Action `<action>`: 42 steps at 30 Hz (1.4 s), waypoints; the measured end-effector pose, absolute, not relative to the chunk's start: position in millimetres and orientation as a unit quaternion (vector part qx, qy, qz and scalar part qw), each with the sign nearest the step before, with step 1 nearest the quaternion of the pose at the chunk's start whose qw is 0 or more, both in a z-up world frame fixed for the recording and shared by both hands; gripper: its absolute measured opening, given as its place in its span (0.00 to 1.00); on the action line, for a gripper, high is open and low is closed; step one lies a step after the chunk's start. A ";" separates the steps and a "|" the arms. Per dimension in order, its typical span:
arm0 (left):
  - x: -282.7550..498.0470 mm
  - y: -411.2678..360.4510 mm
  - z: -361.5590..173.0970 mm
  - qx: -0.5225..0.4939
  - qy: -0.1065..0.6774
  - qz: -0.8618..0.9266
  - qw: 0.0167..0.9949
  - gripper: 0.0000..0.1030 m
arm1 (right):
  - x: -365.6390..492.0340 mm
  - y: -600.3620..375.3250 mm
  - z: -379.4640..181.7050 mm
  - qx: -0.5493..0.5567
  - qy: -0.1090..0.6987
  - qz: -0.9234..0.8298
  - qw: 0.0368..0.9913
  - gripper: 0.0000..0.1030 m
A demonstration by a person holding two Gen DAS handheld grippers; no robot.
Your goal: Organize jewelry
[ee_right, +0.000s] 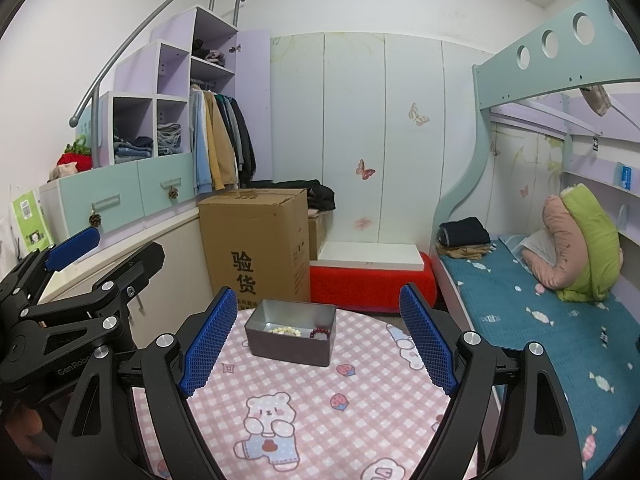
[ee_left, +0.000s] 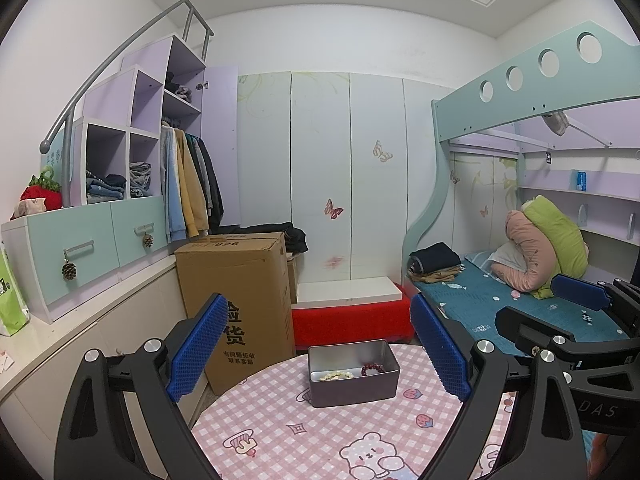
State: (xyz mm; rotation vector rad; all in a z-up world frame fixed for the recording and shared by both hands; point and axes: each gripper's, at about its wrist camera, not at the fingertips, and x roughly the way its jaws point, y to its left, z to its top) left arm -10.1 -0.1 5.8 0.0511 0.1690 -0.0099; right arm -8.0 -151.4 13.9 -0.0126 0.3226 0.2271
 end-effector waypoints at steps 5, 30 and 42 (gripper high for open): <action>-10.1 -0.2 6.1 0.025 0.085 -0.005 0.996 0.87 | -6.3 -150.5 13.8 -0.006 0.161 0.113 0.980 0.78; -8.3 2.0 3.0 0.028 0.085 -0.003 0.996 0.87 | -5.1 -151.4 13.0 -0.006 0.162 0.112 0.980 0.78; -8.1 1.9 3.2 0.028 0.085 -0.004 0.996 0.87 | -4.6 -151.2 14.7 -0.006 0.163 0.112 0.980 0.78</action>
